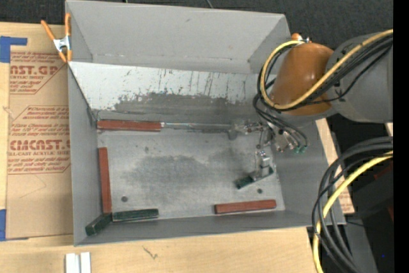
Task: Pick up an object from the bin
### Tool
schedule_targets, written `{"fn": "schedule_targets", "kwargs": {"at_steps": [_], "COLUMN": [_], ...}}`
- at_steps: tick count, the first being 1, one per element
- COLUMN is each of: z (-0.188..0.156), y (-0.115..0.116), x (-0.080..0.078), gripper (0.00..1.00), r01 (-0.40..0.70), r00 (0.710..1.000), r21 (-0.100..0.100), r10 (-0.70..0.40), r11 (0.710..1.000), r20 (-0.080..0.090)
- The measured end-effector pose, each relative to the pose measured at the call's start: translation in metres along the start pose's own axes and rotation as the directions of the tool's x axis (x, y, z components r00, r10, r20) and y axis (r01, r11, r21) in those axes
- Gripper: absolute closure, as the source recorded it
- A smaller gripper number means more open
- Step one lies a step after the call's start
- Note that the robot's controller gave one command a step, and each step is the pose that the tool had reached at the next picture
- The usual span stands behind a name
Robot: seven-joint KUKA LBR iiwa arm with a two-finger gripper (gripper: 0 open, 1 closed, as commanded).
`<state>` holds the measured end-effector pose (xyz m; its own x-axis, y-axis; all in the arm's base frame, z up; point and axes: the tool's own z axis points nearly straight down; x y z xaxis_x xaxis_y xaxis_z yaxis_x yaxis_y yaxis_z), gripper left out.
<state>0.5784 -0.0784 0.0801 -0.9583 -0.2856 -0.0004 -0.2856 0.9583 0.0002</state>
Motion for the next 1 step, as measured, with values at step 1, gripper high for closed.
{"fn": "schedule_targets", "kwargs": {"at_steps": [1], "z": [0.0032], "y": [-0.0019], "x": [0.0325], "gripper": [0.00], "r01": [0.159], "r00": [0.987], "r21": [0.002], "r10": [-0.159], "r11": [0.987], "r20": [0.007]}}
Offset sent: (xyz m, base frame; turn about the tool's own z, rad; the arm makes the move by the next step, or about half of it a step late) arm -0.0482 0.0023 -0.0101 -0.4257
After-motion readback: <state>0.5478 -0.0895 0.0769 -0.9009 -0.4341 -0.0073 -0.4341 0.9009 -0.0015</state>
